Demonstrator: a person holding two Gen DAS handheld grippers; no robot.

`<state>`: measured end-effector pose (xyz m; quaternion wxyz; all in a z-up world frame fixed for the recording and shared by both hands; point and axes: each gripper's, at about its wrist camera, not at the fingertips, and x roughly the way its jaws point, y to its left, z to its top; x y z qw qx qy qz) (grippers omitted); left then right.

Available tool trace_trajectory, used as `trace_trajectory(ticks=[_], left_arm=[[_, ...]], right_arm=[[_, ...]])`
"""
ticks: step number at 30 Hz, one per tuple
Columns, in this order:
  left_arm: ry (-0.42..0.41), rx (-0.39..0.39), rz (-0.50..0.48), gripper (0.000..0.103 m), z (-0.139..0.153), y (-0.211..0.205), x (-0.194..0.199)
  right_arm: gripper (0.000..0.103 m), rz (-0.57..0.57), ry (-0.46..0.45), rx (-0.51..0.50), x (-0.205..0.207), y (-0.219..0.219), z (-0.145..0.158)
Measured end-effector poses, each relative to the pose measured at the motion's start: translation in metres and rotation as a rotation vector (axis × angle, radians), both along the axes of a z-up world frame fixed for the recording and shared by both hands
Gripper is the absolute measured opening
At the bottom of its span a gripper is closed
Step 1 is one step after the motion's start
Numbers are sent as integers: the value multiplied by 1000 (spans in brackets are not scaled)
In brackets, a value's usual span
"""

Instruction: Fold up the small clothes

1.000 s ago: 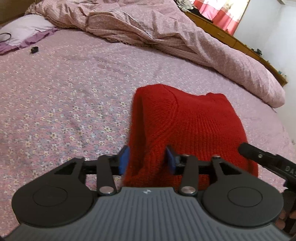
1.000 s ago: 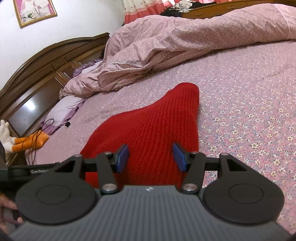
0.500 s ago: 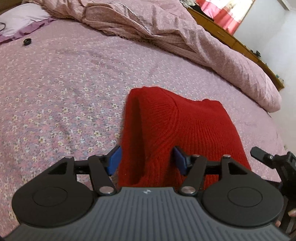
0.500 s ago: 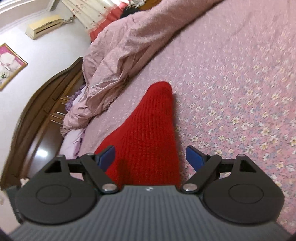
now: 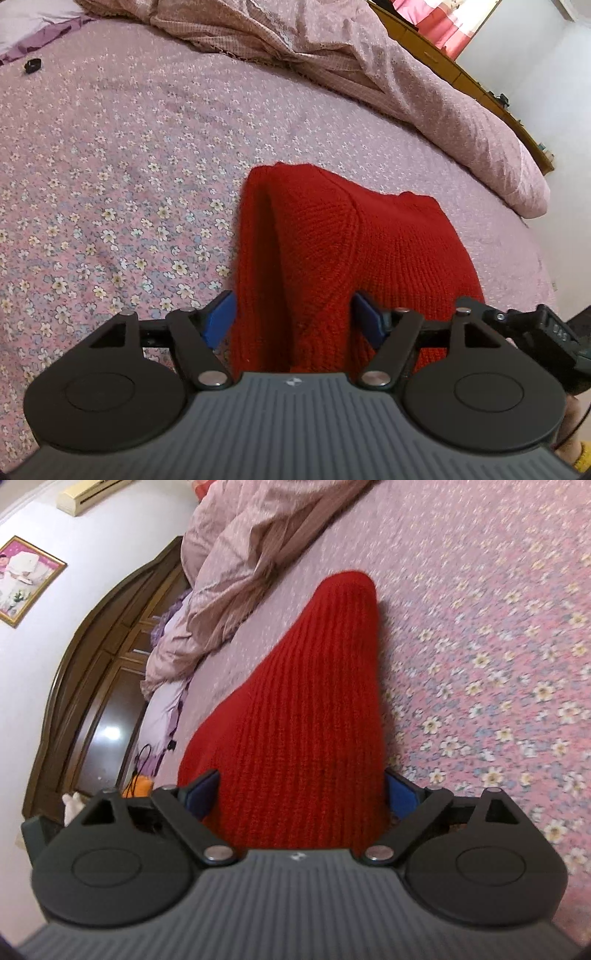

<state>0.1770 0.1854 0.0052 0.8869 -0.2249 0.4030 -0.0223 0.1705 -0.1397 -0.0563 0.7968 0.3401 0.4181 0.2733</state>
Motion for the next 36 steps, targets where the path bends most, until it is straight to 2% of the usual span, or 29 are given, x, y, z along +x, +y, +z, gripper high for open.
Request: trace_trajectory(ticks=[6,25,29,32,36], left_arm=[[7,-40,-4,76,-5,6,3],[-5,-53,-12,78,-10,5,4],[-22,-63,-10,75,-12,4,1],[-43,-111,-17,68,-14,5,-1],[-81,-121,-15,62,-12,-2,-7]], right_arm=[[97,27,11,29,7,8,-6],[97,114,10,50,20,8,-10],[83,96,2,41,19,14,-2],[75,86,-31,47,14,13,4],[68,76,-80,50,8,13,16]])
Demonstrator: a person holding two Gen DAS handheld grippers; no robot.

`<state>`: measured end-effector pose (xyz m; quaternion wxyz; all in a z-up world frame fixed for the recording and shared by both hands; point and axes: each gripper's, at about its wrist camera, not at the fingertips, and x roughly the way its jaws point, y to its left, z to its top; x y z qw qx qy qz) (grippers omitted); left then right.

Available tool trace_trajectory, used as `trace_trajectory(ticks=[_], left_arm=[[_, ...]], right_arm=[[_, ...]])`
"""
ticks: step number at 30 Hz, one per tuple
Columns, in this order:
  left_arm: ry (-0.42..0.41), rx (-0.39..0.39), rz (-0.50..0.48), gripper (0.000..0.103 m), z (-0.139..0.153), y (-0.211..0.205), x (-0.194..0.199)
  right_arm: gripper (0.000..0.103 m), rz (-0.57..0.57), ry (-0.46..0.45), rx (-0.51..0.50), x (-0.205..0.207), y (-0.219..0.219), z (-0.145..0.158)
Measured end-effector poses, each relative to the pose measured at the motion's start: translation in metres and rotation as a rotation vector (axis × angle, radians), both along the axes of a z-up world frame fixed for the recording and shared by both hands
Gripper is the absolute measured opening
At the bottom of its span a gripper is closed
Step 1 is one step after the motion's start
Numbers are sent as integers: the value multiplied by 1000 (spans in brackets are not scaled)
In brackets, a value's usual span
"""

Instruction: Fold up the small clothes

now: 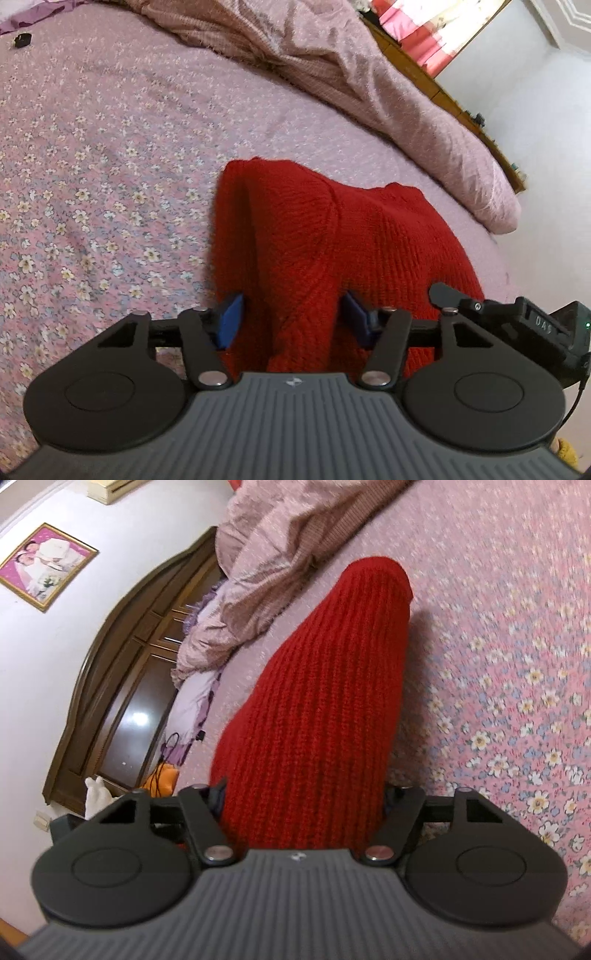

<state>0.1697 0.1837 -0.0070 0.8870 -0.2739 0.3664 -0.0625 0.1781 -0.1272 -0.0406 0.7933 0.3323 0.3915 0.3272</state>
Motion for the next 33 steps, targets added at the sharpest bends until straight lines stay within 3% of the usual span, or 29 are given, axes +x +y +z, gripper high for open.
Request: trace_trajectory(ticks=[6,12,16,21,27,33], left_arm=[[-56,-40,-31,57,12,-20,0],[-64,-80,-121,57,17,-60,20],[-74,-29,-209,57,23,-104,38],[-46,62,-285,57,21,-151,55],[-17,170,-285,57,10,-173,56],[-14,250,-252,58,14,-171,45]], right_arm=[[65,-25,-93,35,-9,-10,29],[64,-110,-152,33,-22,-51,47],[64,-181,-182,4,-32,-85,53],[64,-242,-155,-20,-35,-127,43],[66,-255,-34,-87,-20,-153,5],[69,-246,-15,-130,-29,-148,-14]])
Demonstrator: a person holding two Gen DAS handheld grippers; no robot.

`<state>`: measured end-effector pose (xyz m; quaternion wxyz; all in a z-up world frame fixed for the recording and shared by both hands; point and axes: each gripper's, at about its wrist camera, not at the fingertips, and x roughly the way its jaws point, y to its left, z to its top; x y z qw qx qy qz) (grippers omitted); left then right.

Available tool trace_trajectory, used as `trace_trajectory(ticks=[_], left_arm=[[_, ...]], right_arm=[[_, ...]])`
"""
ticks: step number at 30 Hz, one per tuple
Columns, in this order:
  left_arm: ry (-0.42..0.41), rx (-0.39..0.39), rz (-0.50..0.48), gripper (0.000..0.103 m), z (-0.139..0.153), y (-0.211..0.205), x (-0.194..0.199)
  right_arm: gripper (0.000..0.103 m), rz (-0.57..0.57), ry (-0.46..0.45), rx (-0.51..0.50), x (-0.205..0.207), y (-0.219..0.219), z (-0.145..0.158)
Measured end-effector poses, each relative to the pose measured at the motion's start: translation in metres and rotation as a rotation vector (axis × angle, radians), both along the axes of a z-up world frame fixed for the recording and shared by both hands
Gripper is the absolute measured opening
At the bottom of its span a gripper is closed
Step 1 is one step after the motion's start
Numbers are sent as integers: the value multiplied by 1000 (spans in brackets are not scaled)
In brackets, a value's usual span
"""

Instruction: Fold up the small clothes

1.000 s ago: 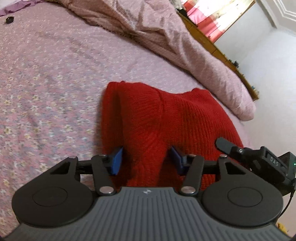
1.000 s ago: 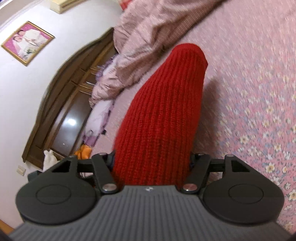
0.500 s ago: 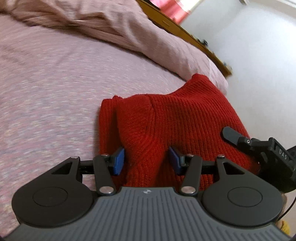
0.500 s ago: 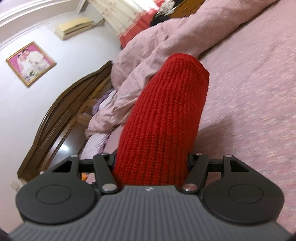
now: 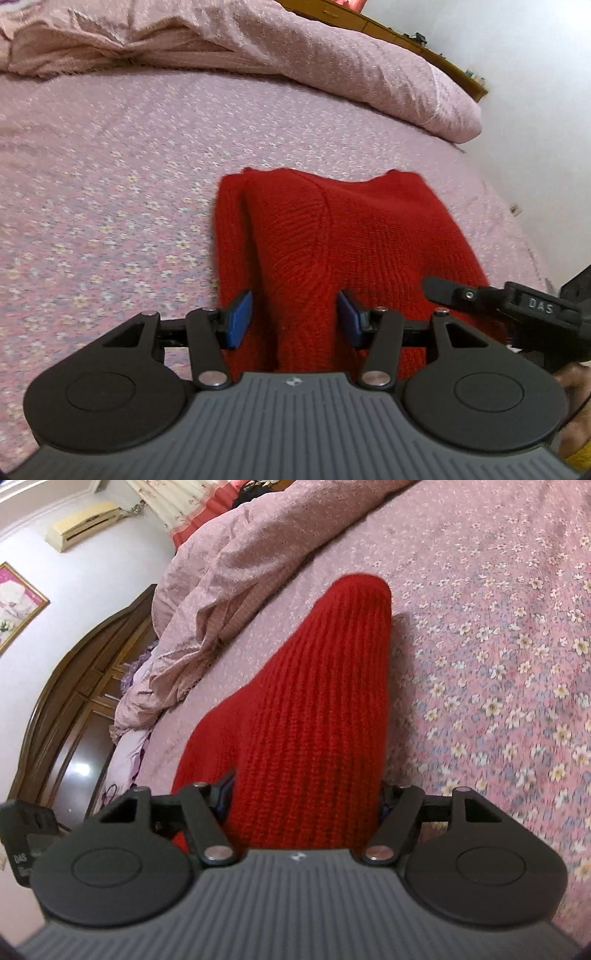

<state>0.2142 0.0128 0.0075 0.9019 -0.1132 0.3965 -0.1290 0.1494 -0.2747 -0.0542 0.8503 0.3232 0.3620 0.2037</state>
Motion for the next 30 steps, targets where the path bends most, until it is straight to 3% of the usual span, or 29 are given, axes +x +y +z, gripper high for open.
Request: trace_trajectory(ticks=[10,16,21,25,30], left_arm=[[2,64,47,61,6,-2,-15],[-5,88,55,61,9,-4,-30],[-6,116,63,61,5,-6,-34],[-40,189,59,67,2,-11,-34],[-37,171,93,68,10,-8,-41]], right_arm=[[77,-63,-9,-71,-18,6,9],[76,-111,-116,-265,-57,9,41],[76,-112,-131,-352,-71,16,40],[80,-105,-83,-326,-63,19,19],[82,-133,-79,-286,-63,20,17]])
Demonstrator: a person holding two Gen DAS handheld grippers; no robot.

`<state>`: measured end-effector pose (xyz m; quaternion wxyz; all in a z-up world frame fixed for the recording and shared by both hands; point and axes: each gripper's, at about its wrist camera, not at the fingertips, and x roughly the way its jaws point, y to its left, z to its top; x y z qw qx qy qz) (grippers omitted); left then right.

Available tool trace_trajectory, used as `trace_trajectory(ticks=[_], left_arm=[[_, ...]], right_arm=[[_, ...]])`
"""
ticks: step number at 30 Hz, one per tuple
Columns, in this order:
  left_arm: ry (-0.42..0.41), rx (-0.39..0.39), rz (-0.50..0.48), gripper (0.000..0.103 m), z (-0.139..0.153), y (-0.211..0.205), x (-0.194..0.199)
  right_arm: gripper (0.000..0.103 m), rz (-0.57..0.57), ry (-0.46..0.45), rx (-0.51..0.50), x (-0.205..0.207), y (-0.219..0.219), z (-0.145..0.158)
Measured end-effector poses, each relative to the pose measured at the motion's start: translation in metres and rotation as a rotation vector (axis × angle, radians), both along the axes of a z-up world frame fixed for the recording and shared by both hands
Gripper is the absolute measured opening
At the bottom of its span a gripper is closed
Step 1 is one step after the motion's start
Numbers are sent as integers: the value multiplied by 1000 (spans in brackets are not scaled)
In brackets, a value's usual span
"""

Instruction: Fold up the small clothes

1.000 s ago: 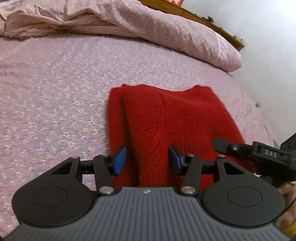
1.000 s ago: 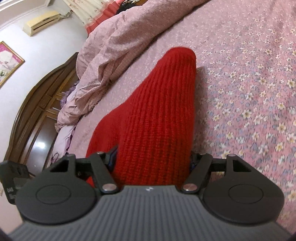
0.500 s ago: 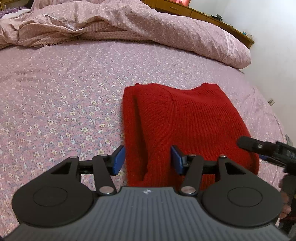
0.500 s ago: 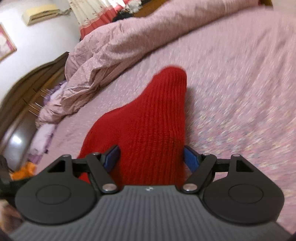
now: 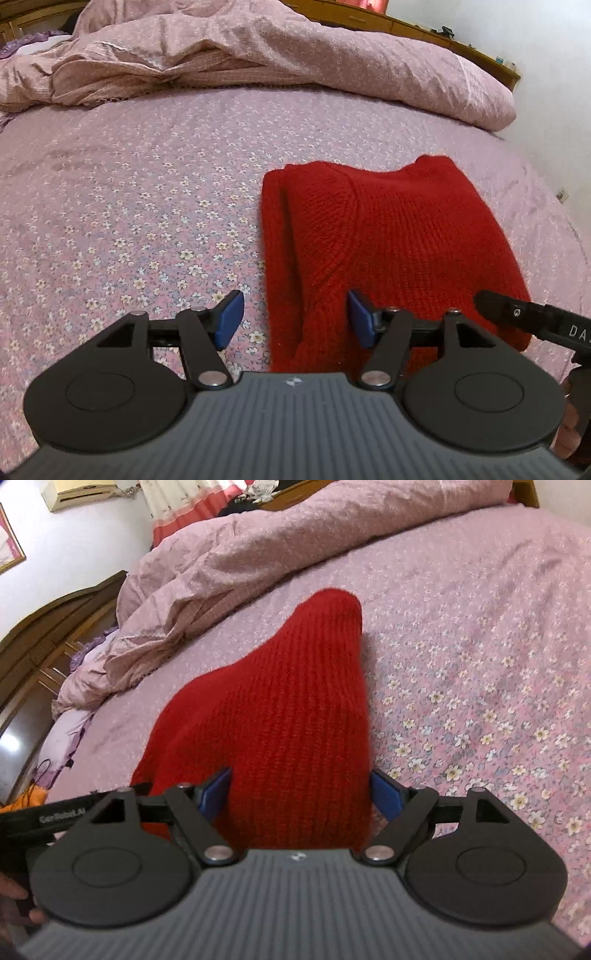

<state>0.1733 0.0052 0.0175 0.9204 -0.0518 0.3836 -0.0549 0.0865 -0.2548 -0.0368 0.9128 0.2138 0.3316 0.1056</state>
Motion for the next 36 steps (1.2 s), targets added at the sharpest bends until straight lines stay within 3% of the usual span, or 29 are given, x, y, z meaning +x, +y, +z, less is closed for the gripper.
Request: trace_trajectory(ticks=[5,13,18,36], left_arm=[[-12,7,3,71,12,-5,-20],[-13,35,-4,82,31,-22,-52],[7,68,-19,90,26,-35,-63],[109,83,45,91,2,-41,-73]], right_arm=[[82,-24,-72,-44,-26,2,19],[81,-8,-80,-144,-56,6,42],[81,-2,-41,-152,-68,10,39],[81,2,-10,-218,-83,23,27]])
